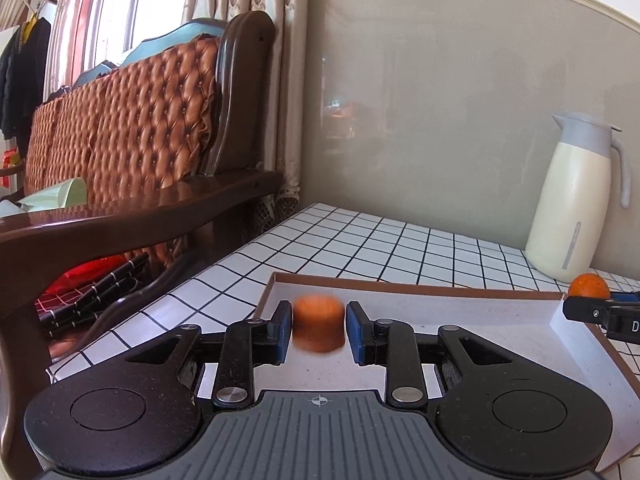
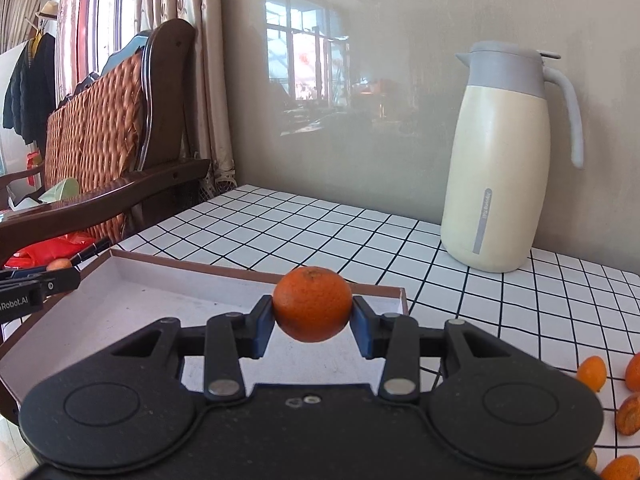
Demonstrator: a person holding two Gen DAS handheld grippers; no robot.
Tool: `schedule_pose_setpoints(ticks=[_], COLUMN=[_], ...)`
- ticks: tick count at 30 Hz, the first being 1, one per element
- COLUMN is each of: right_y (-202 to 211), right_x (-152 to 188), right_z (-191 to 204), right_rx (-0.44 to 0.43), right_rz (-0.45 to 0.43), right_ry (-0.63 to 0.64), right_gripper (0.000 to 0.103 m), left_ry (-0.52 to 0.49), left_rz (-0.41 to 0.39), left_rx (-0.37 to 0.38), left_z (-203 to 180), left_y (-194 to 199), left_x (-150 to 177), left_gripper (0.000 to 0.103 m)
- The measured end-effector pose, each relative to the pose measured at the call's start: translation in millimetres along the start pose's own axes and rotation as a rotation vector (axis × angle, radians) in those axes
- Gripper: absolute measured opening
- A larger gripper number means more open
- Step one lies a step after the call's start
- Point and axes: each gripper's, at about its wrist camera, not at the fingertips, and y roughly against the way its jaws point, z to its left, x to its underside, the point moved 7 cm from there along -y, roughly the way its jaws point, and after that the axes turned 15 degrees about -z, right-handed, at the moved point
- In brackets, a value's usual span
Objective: Organize fruits
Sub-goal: 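Carry both fruits over the white tray and open the right tool to drop the orange, then open the left tool over the tray to release the carrot piece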
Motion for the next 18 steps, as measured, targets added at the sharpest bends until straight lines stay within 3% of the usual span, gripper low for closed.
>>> schedule_pose_setpoints(ticks=[3,4,5,6,8,18], right_y=[-8,-9,-8,-3,2,0], right_x=[2,2,0,-2,-6,-9], right_z=[4,6,6,6,6,2], right_rx=[-0.006,0.005,0.028,0.047,0.052,0.049], right_rz=[0.022,0.022,-0.006,-0.046,-0.077,-0.066], right_ry=[0.021,0.043,0.058,0.067,0.087,0.051], right_gripper=[0.038,0.060,0.092,0.098,0.096,0.096], left_ry=[0.009,0.005,0.002,0.000,-0.005,0.006], left_rz=[0.005,0.000,-0.008,-0.029,-0.077,-0.068], left_rx=[0.007,-0.002,-0.007,-0.014,-0.025,-0.011], left_z=[0,0,0,0,2,3], left_y=[-3,-3,-2,0,6,7], left_x=[0,1,0,-2,-7,-8], left_gripper=[0.030,0.035,0.066,0.096,0.101,0.101])
